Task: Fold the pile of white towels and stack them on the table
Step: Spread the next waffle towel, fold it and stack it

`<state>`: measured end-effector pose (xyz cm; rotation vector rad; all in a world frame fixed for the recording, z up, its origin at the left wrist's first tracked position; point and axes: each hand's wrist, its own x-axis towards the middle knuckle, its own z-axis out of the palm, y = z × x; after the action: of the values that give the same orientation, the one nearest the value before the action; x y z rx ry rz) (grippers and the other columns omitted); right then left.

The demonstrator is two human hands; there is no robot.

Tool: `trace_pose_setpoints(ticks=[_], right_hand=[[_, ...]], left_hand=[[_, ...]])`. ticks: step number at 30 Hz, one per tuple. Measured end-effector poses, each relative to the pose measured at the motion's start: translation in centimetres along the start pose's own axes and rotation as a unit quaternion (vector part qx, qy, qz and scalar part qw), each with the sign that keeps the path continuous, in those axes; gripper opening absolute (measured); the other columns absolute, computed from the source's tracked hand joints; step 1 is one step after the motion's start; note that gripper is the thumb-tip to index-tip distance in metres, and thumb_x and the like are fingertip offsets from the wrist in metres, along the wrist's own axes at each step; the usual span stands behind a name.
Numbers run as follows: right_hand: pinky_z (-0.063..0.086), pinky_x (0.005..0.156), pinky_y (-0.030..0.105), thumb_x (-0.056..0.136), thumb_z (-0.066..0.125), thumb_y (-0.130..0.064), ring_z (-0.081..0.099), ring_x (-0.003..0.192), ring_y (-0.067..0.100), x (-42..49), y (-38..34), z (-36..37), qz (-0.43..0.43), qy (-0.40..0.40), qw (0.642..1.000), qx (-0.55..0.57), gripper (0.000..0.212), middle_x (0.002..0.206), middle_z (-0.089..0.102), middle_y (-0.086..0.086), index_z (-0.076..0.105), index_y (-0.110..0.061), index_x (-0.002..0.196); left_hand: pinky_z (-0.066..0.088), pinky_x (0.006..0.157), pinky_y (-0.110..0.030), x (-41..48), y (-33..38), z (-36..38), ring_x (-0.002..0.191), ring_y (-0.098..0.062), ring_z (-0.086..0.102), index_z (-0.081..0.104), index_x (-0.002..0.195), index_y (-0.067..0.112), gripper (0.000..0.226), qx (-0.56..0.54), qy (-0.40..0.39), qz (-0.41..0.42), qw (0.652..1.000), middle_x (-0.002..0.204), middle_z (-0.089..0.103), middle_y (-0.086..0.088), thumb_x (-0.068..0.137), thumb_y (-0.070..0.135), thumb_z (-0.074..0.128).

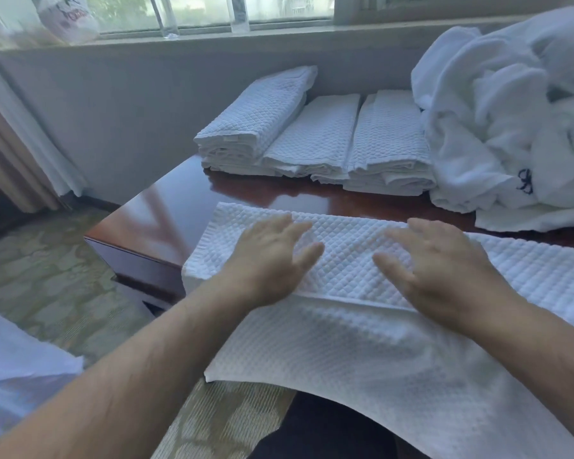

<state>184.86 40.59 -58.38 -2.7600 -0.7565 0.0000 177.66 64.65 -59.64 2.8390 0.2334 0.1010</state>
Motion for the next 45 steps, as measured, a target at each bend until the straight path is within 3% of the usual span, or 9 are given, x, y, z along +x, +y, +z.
trace_pose_setpoints(ticks=[3, 7, 13, 18, 23, 27, 33, 40, 45], right_hand=[[-0.003, 0.124, 0.043, 0.081, 0.004, -0.083, -0.013, 0.155, 0.021, -0.2, 2.1, 1.0, 0.019, -0.102, 0.994, -0.04, 0.089, 0.17, -0.01, -0.002, 0.003, -0.042, 0.16], [-0.011, 0.122, 0.042, 0.082, 0.0, -0.083, -0.024, 0.153, 0.02, 1.2, 2.7, 1.8, 0.014, -0.083, 0.996, -0.038, 0.088, 0.168, -0.019, -0.003, -0.007, -0.04, 0.159], [-0.012, 0.122, 0.042, 0.097, 0.019, -0.072, -0.02, 0.154, 0.022, 4.2, 2.2, 1.1, 0.01, -0.085, 0.996, -0.014, 0.076, 0.169, -0.014, 0.0, 0.002, -0.035, 0.162], [0.022, 0.118, 0.032, 0.101, 0.052, -0.041, 0.034, 0.139, 0.024, 1.9, 4.2, -2.0, -0.014, 0.021, 0.996, 0.089, 0.037, 0.139, 0.053, 0.001, 0.064, -0.018, 0.127], [0.029, 0.11, 0.033, 0.098, 0.05, -0.045, 0.038, 0.136, 0.026, -4.9, 12.1, -5.1, 0.224, 0.115, 0.967, 0.039, 0.051, 0.145, 0.051, 0.007, 0.061, -0.012, 0.135], [0.018, 0.121, 0.051, 0.091, 0.017, -0.075, 0.016, 0.15, 0.038, -10.0, 18.9, -6.2, 0.442, 0.01, 0.896, -0.052, 0.087, 0.165, 0.02, 0.012, 0.029, -0.019, 0.156], [-0.003, 0.123, 0.051, 0.088, 0.008, -0.078, -0.01, 0.154, 0.035, -9.9, 24.0, -5.2, 0.406, 0.017, 0.912, -0.057, 0.093, 0.17, -0.008, 0.006, 0.002, -0.023, 0.162], [0.01, 0.124, 0.05, 0.096, 0.026, -0.065, 0.008, 0.154, 0.032, -8.4, 25.9, -6.1, 0.361, 0.064, 0.93, -0.009, 0.074, 0.168, 0.018, 0.002, 0.031, -0.024, 0.157], [0.011, 0.122, 0.031, 0.099, 0.054, -0.045, 0.01, 0.155, 0.016, -11.7, 26.8, -8.5, 0.296, 0.032, 0.95, 0.098, 0.062, 0.167, 0.021, -0.005, 0.039, -0.021, 0.155]], left_hand=[[0.0, 0.125, -0.046, 0.5, 0.1, 1.2, 0.155, -0.015, -0.005, 0.01, 0.158, 0.043, 0.079, 0.045, -0.042, 0.002, 0.998, 0.17, 0.0, 0.003, 0.088, 0.079, 0.009], [0.0, 0.125, -0.043, 2.4, -0.5, 0.9, 0.155, -0.01, -0.007, 0.006, 0.157, 0.047, 0.092, 0.051, -0.043, 0.007, 0.998, 0.169, -0.003, 0.009, 0.074, 0.086, -0.001], [0.001, 0.125, -0.044, 5.3, -0.8, 0.2, 0.155, -0.012, -0.005, 0.007, 0.159, 0.044, 0.072, 0.082, -0.055, 0.0, 0.995, 0.169, -0.003, 0.006, 0.095, 0.074, 0.017], [-0.001, 0.125, -0.044, 5.3, 3.1, 0.2, 0.156, -0.018, -0.006, 0.008, 0.161, 0.034, 0.063, 0.053, -0.067, -0.011, 0.996, 0.17, -0.001, -0.001, 0.105, 0.055, 0.026], [0.003, 0.125, -0.035, 5.1, 15.6, 3.9, 0.154, -0.015, 0.003, 0.025, 0.157, 0.036, 0.055, -0.033, -0.033, 0.188, 0.981, 0.168, 0.013, 0.003, 0.104, 0.05, 0.034], [0.008, 0.124, -0.039, 5.7, 24.9, 7.3, 0.153, -0.014, 0.008, 0.033, 0.152, 0.041, 0.053, -0.05, -0.041, 0.281, 0.958, 0.166, 0.02, 0.006, 0.102, 0.056, 0.037], [-0.003, 0.124, -0.049, 6.7, 28.1, 10.8, 0.155, -0.021, -0.006, 0.012, 0.155, 0.043, 0.077, 0.032, -0.059, 0.265, 0.962, 0.169, 0.0, -0.001, 0.086, 0.077, 0.007], [0.016, 0.12, -0.037, 6.1, 28.3, 10.1, 0.15, -0.01, 0.02, 0.032, 0.149, 0.05, 0.067, -0.012, -0.023, 0.363, 0.931, 0.163, 0.027, 0.013, 0.089, 0.076, 0.017], [0.019, 0.117, -0.039, 5.6, 29.2, 9.8, 0.148, -0.012, 0.023, 0.039, 0.144, 0.05, 0.049, 0.001, -0.054, 0.328, 0.943, 0.158, 0.031, 0.019, 0.098, 0.065, 0.031]])
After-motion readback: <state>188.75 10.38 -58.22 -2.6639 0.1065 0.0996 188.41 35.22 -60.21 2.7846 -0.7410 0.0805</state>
